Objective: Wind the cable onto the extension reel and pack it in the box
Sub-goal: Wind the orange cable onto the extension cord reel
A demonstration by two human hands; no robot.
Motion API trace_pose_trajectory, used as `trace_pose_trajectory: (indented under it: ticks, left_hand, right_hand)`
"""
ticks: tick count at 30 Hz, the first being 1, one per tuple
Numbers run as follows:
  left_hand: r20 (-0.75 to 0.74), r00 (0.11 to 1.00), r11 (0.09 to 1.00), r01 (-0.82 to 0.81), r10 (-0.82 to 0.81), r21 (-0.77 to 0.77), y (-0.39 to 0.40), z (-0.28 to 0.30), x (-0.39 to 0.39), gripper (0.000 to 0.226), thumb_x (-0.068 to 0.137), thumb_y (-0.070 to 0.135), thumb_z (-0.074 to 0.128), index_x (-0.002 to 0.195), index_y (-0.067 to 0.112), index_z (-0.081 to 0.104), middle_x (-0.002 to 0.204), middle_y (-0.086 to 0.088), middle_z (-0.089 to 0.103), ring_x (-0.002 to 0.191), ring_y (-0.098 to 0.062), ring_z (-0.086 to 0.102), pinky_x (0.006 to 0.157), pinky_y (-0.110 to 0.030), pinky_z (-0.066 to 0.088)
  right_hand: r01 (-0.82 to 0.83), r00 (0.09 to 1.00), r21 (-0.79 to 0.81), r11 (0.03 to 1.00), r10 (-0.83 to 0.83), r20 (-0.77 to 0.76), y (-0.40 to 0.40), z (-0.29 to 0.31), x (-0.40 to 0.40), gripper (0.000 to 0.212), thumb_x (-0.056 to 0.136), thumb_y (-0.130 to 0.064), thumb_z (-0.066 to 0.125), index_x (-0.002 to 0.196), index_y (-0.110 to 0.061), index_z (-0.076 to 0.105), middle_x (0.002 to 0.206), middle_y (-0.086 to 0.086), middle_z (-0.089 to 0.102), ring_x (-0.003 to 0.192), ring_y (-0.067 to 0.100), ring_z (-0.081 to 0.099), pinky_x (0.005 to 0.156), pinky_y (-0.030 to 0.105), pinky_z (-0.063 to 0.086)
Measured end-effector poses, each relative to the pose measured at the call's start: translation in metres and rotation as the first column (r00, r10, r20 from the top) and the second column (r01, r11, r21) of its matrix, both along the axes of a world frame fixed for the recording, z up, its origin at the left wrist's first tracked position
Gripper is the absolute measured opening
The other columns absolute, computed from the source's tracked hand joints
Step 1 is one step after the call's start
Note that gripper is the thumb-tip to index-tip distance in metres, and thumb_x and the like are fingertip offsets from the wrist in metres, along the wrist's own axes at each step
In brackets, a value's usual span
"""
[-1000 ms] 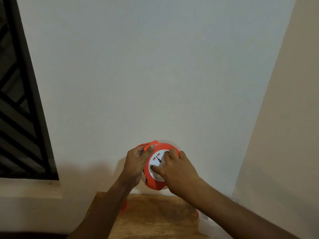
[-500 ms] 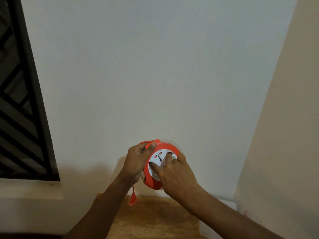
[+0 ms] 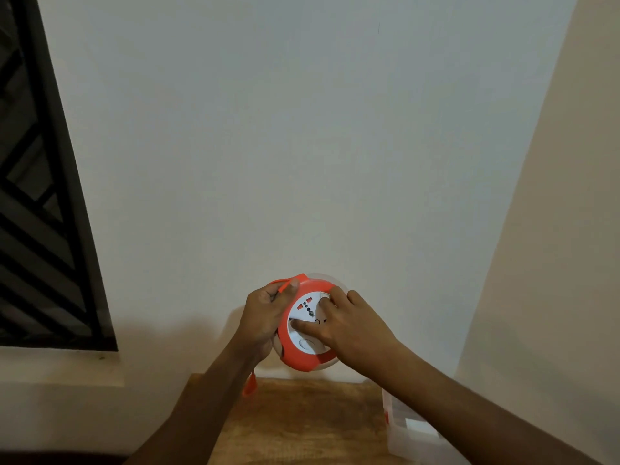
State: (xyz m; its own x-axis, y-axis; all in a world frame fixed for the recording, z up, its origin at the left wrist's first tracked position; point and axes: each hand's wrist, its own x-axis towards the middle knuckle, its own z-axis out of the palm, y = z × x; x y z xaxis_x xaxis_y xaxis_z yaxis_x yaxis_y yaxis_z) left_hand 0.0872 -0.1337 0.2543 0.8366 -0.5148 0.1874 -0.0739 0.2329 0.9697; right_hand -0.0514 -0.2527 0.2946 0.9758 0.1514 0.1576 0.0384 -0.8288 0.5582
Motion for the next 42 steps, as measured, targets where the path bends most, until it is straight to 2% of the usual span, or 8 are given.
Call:
trace_pose_trajectory:
  ticks: [3,9,16,20,27,29,34,42]
  left_hand:
    - [0.042,0.999,1.0,0.006,-0.007,0.016,0.0,0.003,-0.002,0.039,0.08,0.053,0.068,0.11,0.029,0.074,0.099,0.005,0.083,0.084,-0.025,0.081,0.062,-0.034,0.065]
    - [0.123,0.992,1.0,0.006,-0.008,0.018,-0.002,0.016,-0.005,0.033,0.081,0.055,0.068,0.106,0.034,0.074,0.097,0.012,0.082,0.085,-0.018,0.081,0.061,-0.027,0.063]
    - [-0.069,0.992,0.987,-0.112,0.104,-0.112,-0.012,0.01,-0.01,0.017,0.094,0.045,0.067,0.09,0.035,0.08,0.091,0.007,0.083,0.08,-0.02,0.081,0.058,-0.03,0.063]
    - [-0.041,0.992,0.985,-0.123,0.119,-0.12,-0.011,0.009,-0.011,0.024,0.085,0.053,0.068,0.096,0.033,0.076,0.09,0.013,0.083,0.08,-0.016,0.081,0.056,-0.027,0.062]
    - [-0.015,0.992,0.984,-0.124,0.123,-0.128,-0.012,0.007,-0.015,0.029,0.081,0.055,0.068,0.097,0.033,0.076,0.091,0.014,0.082,0.083,-0.014,0.08,0.058,-0.026,0.062]
    - [0.012,0.99,0.982,-0.137,0.14,-0.127,-0.015,0.009,-0.017,0.029,0.081,0.056,0.067,0.097,0.034,0.075,0.091,0.016,0.082,0.085,-0.012,0.08,0.06,-0.025,0.062]
    - [0.106,0.976,0.976,-0.174,0.188,-0.129,-0.02,0.014,-0.018,0.026,0.079,0.06,0.066,0.095,0.04,0.074,0.092,0.02,0.081,0.086,-0.01,0.079,0.067,-0.022,0.063]
    - [0.118,0.979,0.983,-0.153,0.165,-0.1,-0.023,0.004,-0.02,0.018,0.087,0.05,0.068,0.099,0.037,0.074,0.093,0.017,0.082,0.088,-0.012,0.079,0.07,-0.024,0.065]
  right_hand:
    - [-0.084,0.995,-0.142,0.986,0.09,0.035,-0.011,0.004,-0.003,0.084,0.072,-0.047,0.081,0.143,-0.031,0.04,0.124,0.016,0.063,0.115,0.035,0.058,0.09,0.043,0.052]
    - [-0.149,0.972,-0.176,0.973,0.177,0.154,-0.022,-0.006,0.0,0.089,0.064,-0.047,0.086,0.14,-0.022,0.047,0.108,0.019,0.07,0.091,0.034,0.067,0.081,0.044,0.054]
    - [-0.071,0.873,0.349,0.935,-0.111,0.475,-0.005,0.003,0.009,0.043,0.091,-0.045,0.057,0.13,-0.025,0.059,0.093,0.009,0.076,0.076,0.029,0.071,0.077,0.04,0.052]
    - [-0.01,0.885,0.485,0.875,-0.218,0.412,0.002,-0.015,0.012,0.056,0.094,-0.054,0.044,0.145,-0.032,0.039,0.124,0.005,0.067,0.1,0.027,0.067,0.094,0.042,0.048]
    - [0.056,0.875,0.513,0.857,-0.29,0.387,0.003,-0.026,0.014,0.069,0.09,-0.066,0.038,0.149,-0.031,0.03,0.123,0.002,0.068,0.101,0.024,0.067,0.093,0.039,0.047]
    - [0.044,0.834,0.656,0.754,-0.389,0.39,0.005,-0.024,0.016,0.069,0.088,-0.068,0.038,0.146,-0.029,0.035,0.123,0.0,0.068,0.099,0.022,0.068,0.086,0.035,0.051]
    - [-0.105,0.79,0.946,0.307,-0.552,0.267,0.008,-0.023,0.016,0.05,0.086,-0.055,0.055,0.133,-0.038,0.044,0.123,-0.003,0.066,0.101,0.019,0.066,0.085,0.033,0.055]
    - [-0.002,0.837,0.983,0.182,-0.538,0.102,0.012,-0.026,0.011,0.055,0.094,-0.04,0.053,0.146,-0.032,0.036,0.145,-0.001,0.051,0.123,0.022,0.056,0.097,0.035,0.048]
